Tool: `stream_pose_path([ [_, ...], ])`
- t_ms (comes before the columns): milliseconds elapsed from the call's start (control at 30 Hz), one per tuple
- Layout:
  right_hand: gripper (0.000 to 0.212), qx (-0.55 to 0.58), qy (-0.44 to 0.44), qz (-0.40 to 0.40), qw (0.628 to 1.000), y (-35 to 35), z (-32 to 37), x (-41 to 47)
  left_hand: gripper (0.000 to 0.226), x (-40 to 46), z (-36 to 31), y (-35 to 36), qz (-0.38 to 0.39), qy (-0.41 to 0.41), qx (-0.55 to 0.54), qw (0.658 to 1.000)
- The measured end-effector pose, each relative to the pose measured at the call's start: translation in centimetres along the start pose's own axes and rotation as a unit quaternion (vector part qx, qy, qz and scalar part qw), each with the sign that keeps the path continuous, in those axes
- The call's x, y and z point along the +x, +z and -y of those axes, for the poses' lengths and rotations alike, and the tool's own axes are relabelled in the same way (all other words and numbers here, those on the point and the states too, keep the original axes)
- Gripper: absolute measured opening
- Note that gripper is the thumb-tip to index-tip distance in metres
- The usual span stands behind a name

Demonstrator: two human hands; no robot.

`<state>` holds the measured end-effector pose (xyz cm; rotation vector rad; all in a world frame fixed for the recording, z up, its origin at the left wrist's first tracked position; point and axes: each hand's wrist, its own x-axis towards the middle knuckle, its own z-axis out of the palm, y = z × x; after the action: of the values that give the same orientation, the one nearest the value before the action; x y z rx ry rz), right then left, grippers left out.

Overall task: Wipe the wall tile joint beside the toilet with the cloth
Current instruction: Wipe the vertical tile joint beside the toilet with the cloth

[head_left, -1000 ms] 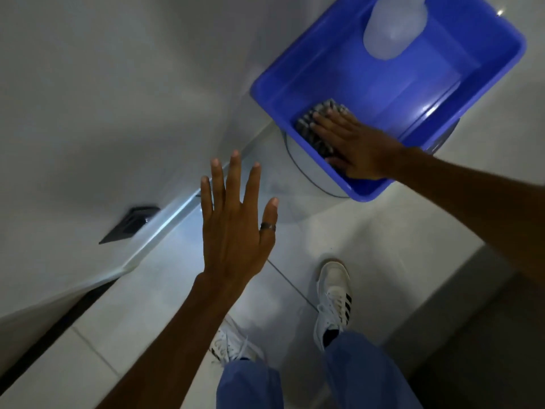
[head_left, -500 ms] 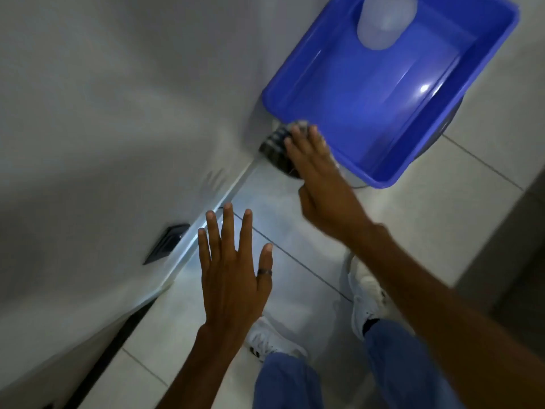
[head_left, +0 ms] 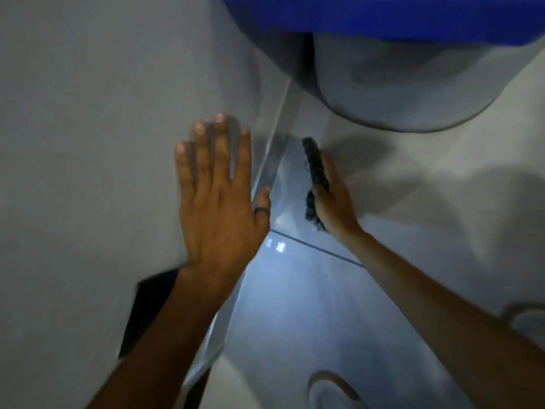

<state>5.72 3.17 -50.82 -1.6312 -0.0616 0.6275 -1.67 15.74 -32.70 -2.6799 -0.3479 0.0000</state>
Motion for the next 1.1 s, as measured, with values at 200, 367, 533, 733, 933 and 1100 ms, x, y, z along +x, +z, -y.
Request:
stream_pose_path([
  [200,0.063,0.045,-0.030,-0.048,0.997,6.2,2.6,8.9,0.094,1.5,0.4,1.9,0.036,0.048,0.158,0.986],
  [367,0.075,0.051,-0.068,-0.061,0.995,13.2,-0.1,1.7,0.088,1.4,1.1,1.4,0.029,0.066,0.195,0.978],
  [533,0.090,0.017,-0.075,0.074,0.994,17.6,-5.7,-12.2,0.084,-1.1,2.5,-0.4,0.033,0.038,0.219,0.974],
  [733,0.076,0.011,-0.118,-0.050,0.992,12.2,-0.8,3.7,0.084,-2.8,1.6,-0.4,0.012,-0.014,0.199,0.980],
  [933,0.077,0.056,-0.078,-0.114,0.989,8.0,4.2,11.7,0.081,-3.5,2.8,-0.8,-0.003,-0.019,0.196,0.980],
  [1100,0.076,-0.014,-0.071,0.004,0.997,13.9,-2.0,-3.5,0.075,-3.5,2.8,0.3,-0.045,-0.005,0.221,0.974],
])
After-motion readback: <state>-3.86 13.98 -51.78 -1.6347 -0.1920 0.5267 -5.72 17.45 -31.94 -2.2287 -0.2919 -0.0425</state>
